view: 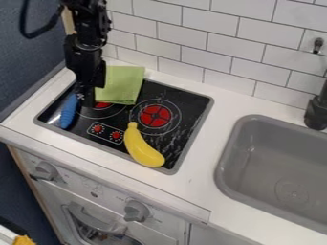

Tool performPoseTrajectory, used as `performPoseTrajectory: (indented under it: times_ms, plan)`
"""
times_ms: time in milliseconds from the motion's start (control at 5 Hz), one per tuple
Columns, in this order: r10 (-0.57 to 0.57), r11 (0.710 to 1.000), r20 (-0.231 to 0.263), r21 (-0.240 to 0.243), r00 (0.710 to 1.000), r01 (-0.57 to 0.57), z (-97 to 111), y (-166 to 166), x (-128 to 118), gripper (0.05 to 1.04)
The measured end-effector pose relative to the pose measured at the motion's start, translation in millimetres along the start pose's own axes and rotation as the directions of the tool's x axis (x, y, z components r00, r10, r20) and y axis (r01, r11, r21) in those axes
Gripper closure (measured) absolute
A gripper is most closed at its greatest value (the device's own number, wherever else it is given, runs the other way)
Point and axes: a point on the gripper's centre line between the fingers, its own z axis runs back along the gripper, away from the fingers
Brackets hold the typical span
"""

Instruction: Move the banana to the upper right side of the burner

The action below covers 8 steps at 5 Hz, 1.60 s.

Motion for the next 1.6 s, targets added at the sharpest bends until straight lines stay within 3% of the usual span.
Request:
performPoseTrajectory:
  times_ms: [200,400,600,800,1000,1200,1600]
  plan:
    - [-0.084,0.996,-0.018,-0.042,0.996,0.084,17,25,-5,0.083]
    - [-0.189,0.980,-0.077,-0.071,0.979,0.184,27,51,-19,0.083]
    - [-0.330,0.942,-0.098,-0.100,0.939,0.320,29,71,-41,0.083]
    - [-0.422,0.906,-0.130,-0.101,0.897,0.411,28,90,-53,0.083]
    - [-0.518,0.854,-0.093,-0.111,0.850,0.508,24,102,-79,0.083]
    - [-0.552,0.830,-0.068,-0.141,0.831,0.540,16,100,-92,0.083]
    - [-0.557,0.826,-0.081,-0.153,0.826,0.542,-2,84,-110,0.083]
